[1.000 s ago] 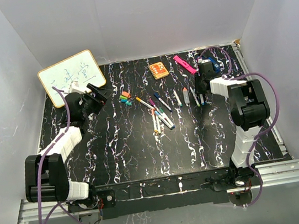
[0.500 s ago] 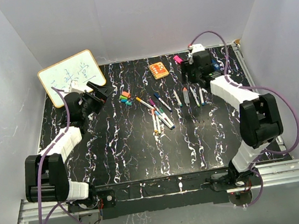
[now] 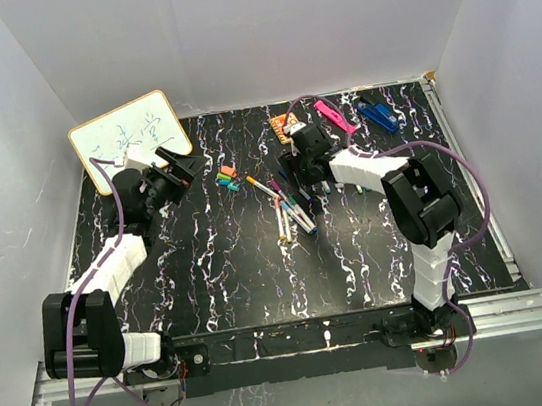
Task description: Open the pen caps
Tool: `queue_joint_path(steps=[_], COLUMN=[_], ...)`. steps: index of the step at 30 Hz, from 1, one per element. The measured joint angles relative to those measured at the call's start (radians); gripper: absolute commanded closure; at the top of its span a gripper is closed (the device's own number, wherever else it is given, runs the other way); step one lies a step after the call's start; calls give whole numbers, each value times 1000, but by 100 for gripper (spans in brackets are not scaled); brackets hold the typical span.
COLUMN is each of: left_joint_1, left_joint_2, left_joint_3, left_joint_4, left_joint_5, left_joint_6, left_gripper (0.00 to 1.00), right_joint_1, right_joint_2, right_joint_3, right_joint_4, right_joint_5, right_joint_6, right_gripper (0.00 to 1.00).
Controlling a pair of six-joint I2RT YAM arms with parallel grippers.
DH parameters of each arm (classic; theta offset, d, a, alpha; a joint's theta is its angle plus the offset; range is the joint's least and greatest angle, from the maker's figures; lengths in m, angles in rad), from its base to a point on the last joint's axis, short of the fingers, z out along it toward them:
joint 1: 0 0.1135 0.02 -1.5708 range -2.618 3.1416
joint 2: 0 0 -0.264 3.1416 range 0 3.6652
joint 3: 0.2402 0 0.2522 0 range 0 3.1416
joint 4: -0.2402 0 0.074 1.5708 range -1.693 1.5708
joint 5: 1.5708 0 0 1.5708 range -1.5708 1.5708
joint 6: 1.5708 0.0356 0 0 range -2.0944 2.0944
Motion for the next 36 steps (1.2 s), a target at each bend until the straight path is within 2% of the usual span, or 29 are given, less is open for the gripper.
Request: queue_joint_path(steps=[9,18,25,31,36], left_joint_1=[0,0,0,0,0], left_joint_2=[0,4,11,26,26], left_joint_3=[-2,-2,-2,-2,-2], left_joint_4=[7,20,34,40,49], left_joint_5=[19,26,31,34,54], left_joint_6=[0,-1,-2,-8,-8], left_gripper=[2,2,1,2,1], right_joint_1=[33,44,44,45,45], right_joint_2=[69,94,99,116,116], right_joint_3=[48,48,52,73,73], right_joint_4=[-30,-37,-37,-39,-36], right_joint_5=[19,27,44,47,56], right_joint_6=[0,2,7,11,11], right_gripper=[44,55,73,98,100])
